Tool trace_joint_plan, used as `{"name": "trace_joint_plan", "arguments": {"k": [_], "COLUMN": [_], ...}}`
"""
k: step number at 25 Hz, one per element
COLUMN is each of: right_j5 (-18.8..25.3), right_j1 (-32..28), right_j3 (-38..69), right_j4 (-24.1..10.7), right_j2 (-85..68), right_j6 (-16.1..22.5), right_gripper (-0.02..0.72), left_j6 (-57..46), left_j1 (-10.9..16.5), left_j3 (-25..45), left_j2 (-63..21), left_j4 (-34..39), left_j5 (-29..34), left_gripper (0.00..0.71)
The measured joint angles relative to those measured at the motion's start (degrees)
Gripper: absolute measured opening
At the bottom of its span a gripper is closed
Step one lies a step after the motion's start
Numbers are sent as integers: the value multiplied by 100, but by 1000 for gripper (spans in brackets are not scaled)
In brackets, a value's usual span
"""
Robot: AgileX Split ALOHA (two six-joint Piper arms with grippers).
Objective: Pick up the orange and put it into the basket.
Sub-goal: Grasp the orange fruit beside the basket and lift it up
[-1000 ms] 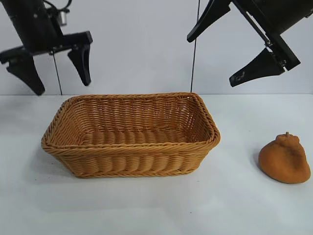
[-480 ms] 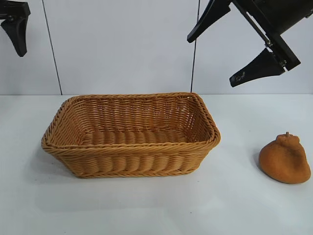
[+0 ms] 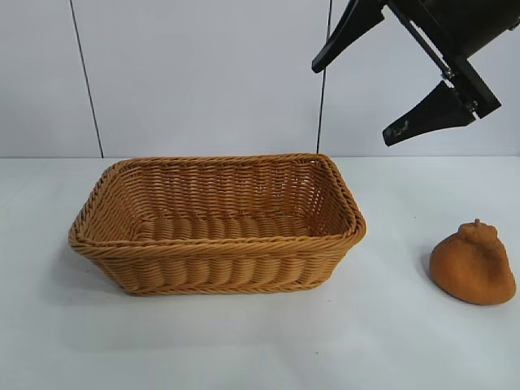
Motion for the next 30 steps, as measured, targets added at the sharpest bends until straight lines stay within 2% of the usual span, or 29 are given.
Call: {"name": "trace_joint_plan", "arguments": {"k": [8, 13, 16, 24, 30], "right_j5": [6, 6, 6, 6, 6], "right_j1": [0, 0, 0, 0, 0], "right_j3": [0, 0, 0, 0, 0], "right_j4": [-5, -5, -5, -42, -158], "right_j2": [0, 0, 0, 0, 0], "right_j6": [0, 0, 0, 0, 0], "right_gripper": [694, 694, 694, 694, 694], "left_j6": [0, 0, -30, -30, -30], "left_j1": [0, 0, 0, 0, 0], "left_j3": [2296, 3479, 3940, 4073, 4089], "left_j2": [-2513, -4123, -5010, -6654, -6974], "left_j4": [0, 0, 0, 0, -34], "left_j5": [-27, -575, -748, -841, -846], "left_gripper": [666, 666, 666, 666, 666]}}
